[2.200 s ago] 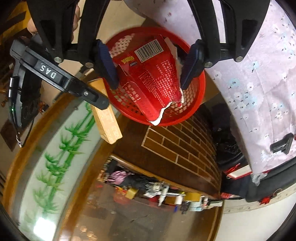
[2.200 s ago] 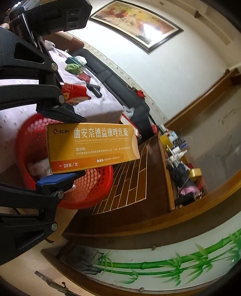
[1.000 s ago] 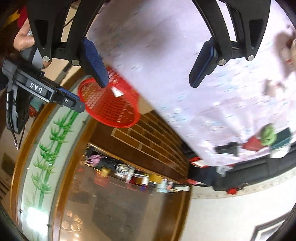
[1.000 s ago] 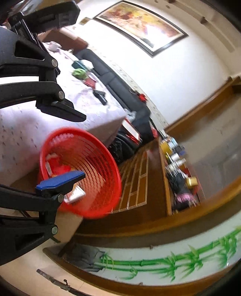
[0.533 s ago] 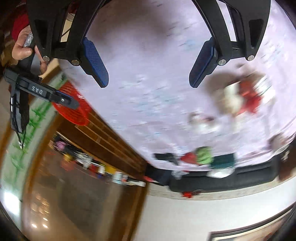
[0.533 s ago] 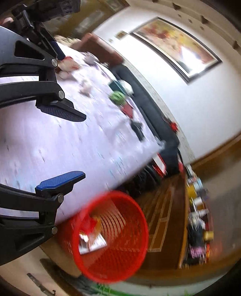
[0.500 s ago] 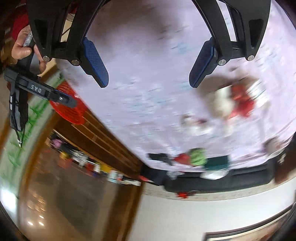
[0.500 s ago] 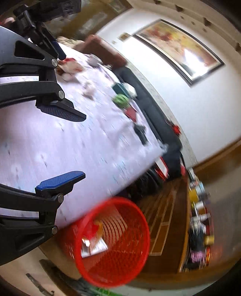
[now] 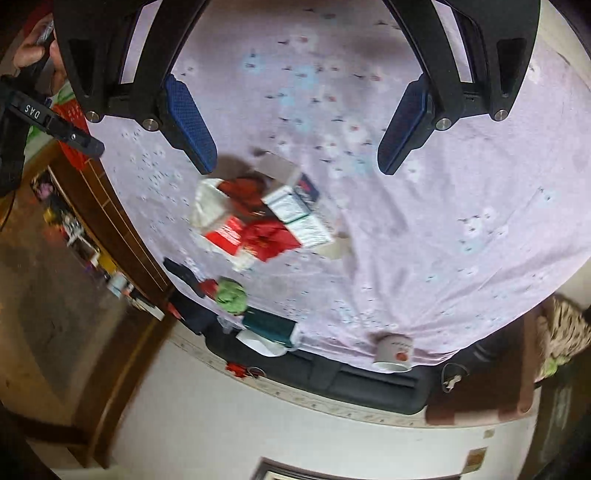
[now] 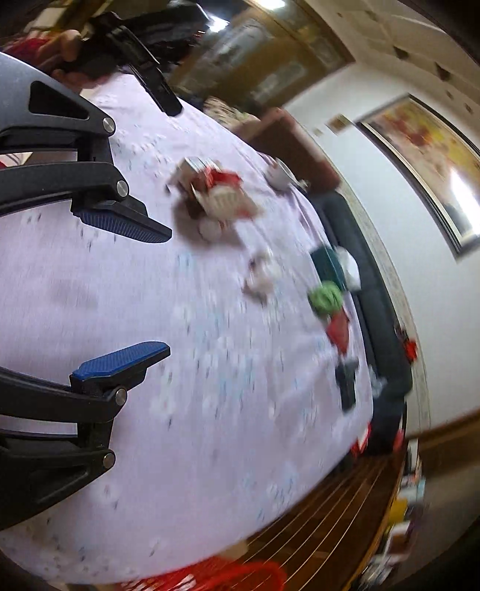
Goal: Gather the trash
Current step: 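Move both open grippers back over the table, then grasp the white red-printed paper bag with the right gripper while the left gripper approaches the blue box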
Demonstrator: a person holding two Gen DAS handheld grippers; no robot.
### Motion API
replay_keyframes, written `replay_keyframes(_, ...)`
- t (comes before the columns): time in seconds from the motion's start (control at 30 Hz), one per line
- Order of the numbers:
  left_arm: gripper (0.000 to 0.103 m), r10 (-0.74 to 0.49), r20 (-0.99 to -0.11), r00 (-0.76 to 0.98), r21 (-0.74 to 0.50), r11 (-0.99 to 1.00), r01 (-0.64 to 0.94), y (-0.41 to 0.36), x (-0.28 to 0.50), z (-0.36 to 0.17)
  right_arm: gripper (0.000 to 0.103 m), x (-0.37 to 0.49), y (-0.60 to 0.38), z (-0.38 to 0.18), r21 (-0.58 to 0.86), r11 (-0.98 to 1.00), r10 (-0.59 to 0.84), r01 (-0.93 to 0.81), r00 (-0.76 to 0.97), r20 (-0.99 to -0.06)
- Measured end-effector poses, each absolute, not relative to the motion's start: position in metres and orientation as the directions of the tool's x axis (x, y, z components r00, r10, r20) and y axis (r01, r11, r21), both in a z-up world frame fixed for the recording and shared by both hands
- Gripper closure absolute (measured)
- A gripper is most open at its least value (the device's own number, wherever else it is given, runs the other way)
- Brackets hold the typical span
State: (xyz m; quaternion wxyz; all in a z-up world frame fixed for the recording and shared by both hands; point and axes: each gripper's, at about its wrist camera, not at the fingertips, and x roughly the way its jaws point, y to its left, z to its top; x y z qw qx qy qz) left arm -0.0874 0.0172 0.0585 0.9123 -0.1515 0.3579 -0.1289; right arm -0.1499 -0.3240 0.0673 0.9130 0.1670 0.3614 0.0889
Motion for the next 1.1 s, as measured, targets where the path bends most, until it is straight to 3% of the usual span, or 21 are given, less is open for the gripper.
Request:
replay_keyframes(0.37, 0.015, -0.362, -0.624, 0.692, -0.393, 0.911, 0.123, 0.039, -0.088, 0.045, 0.043, -0.057, -0.213, 0.091, 0.242, 0.940, 0.340, -0.239, 0.676, -0.654)
replay_keyframes(0.53, 0.015, -0.369, -0.630, 0.683, -0.390, 0.911, 0.132, 0.041, -0.086, 0.041, 0.044, -0.001, -0.189, 0.078, 0.163, 0.963, 0.265, -0.214, 0.651, -0.711)
replay_keyframes(0.6, 0.015, -0.366, -0.634, 0.682, -0.384, 0.914, 0.134, 0.042, -0.084, 0.039, 0.051, 0.017, -0.185, 0.066, 0.141, 0.973, 0.228, -0.185, 0.637, -0.736)
replay_keyframes(0.73, 0.015, -0.369, -0.645, 0.670, -0.394, 0.911, 0.123, 0.042, -0.077, 0.034, 0.054, 0.036, -0.184, 0.045, 0.156, 0.971, 0.233, -0.181, 0.572, -0.786)
replay_keyframes(0.77, 0.015, -0.370, -0.646, 0.667, -0.396, 0.910, 0.122, 0.042, -0.076, 0.033, 0.064, 0.035, -0.184, 0.040, 0.163, 0.969, 0.242, -0.187, 0.560, -0.793)
replay_keyframes(0.8, 0.015, -0.371, -0.649, 0.664, -0.396, 0.910, 0.121, 0.042, -0.074, 0.032, 0.066, 0.032, -0.182, 0.037, 0.168, 0.965, 0.253, -0.201, 0.551, -0.795)
replay_keyframes(0.9, 0.015, -0.374, -0.654, 0.658, -0.401, 0.908, 0.117, 0.039, -0.070, 0.031, 0.068, 0.014, -0.179, 0.037, 0.168, 0.954, 0.283, -0.249, 0.558, -0.780)
replay_keyframes(1.1, 0.015, -0.401, -0.657, 0.639, -0.450, 0.888, 0.094, 0.031, -0.052, 0.031, 0.068, -0.036, -0.200, 0.052, 0.314, 0.906, 0.424, -0.285, 0.586, -0.691)
